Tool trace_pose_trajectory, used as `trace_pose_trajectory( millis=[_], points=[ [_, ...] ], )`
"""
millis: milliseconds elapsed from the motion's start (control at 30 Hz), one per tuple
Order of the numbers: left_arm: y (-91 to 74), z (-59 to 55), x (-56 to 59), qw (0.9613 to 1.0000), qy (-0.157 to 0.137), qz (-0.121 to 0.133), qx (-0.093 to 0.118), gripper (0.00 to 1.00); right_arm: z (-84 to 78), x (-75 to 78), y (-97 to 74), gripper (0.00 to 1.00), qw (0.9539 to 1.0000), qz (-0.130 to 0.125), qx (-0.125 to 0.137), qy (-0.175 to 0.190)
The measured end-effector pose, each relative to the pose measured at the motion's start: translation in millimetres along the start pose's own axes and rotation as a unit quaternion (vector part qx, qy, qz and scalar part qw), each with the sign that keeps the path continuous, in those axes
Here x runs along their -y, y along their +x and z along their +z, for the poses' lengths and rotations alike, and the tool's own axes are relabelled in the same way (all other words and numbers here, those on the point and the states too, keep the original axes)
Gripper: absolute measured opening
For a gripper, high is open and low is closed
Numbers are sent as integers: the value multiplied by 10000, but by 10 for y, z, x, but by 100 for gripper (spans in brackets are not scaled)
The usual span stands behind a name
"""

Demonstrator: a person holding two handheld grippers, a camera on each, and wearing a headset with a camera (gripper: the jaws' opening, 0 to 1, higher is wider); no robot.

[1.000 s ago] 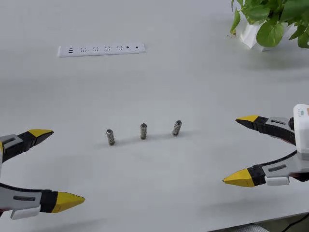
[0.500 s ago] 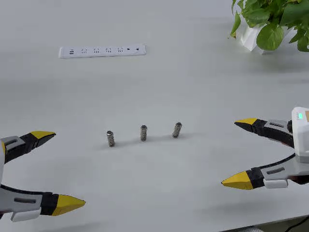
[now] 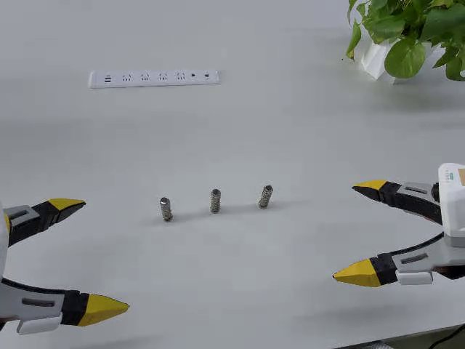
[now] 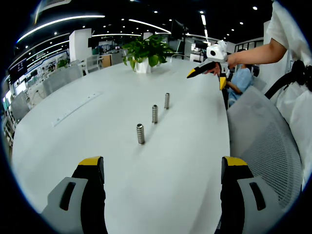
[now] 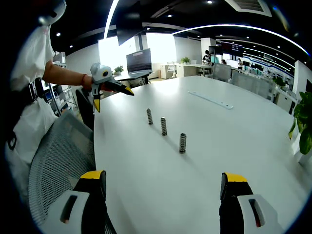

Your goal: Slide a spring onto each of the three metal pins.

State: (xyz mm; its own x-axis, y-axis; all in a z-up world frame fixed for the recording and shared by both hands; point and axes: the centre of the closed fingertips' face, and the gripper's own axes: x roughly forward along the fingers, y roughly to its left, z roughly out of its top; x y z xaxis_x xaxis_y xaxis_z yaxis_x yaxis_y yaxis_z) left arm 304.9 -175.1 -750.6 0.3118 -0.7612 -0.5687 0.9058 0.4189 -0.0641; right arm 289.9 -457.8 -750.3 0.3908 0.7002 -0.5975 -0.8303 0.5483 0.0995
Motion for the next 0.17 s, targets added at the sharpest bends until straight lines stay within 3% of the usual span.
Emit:
trace_pose_trajectory(
  millis=[167],
  points=[
    [-8,-14,7,10000,-3,-5,-6,99,-6,-12,-2,97,10000,18,-17,3]
  ],
)
